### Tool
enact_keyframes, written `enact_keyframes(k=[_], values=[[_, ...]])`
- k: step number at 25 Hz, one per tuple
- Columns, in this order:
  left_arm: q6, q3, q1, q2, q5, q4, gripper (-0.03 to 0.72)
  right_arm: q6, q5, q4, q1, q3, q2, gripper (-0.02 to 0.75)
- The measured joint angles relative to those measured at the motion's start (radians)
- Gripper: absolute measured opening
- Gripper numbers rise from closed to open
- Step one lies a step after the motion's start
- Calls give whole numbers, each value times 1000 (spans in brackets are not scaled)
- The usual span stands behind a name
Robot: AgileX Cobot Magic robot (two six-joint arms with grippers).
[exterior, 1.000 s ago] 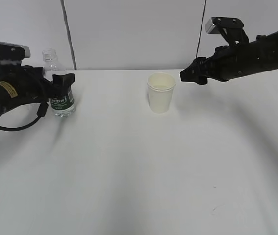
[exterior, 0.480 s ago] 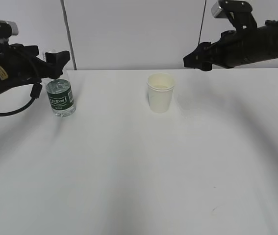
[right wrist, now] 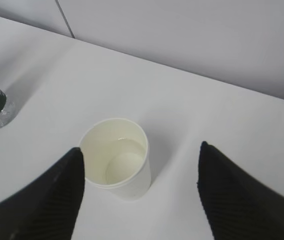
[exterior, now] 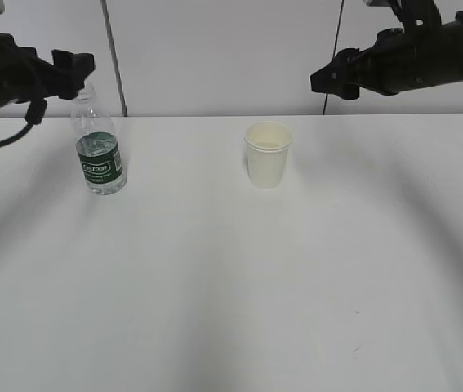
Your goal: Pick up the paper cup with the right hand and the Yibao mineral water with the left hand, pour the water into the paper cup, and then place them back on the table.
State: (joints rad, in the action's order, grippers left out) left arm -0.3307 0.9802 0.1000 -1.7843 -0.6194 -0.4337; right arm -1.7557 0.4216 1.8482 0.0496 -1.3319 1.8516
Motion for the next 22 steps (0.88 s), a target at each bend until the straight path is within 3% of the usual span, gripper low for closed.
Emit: enact_keyframes(k=[11,18,22], values=[[-116,189,0,165,719,45,585,-11,-73,0,0,0,-74,551],[-101,304,0,171,1137,141,585,-13,-168,0,0,0,-74,551],[-9,346,0,171,1300,260,585,-13,-275,-2,0,0,-74,551]])
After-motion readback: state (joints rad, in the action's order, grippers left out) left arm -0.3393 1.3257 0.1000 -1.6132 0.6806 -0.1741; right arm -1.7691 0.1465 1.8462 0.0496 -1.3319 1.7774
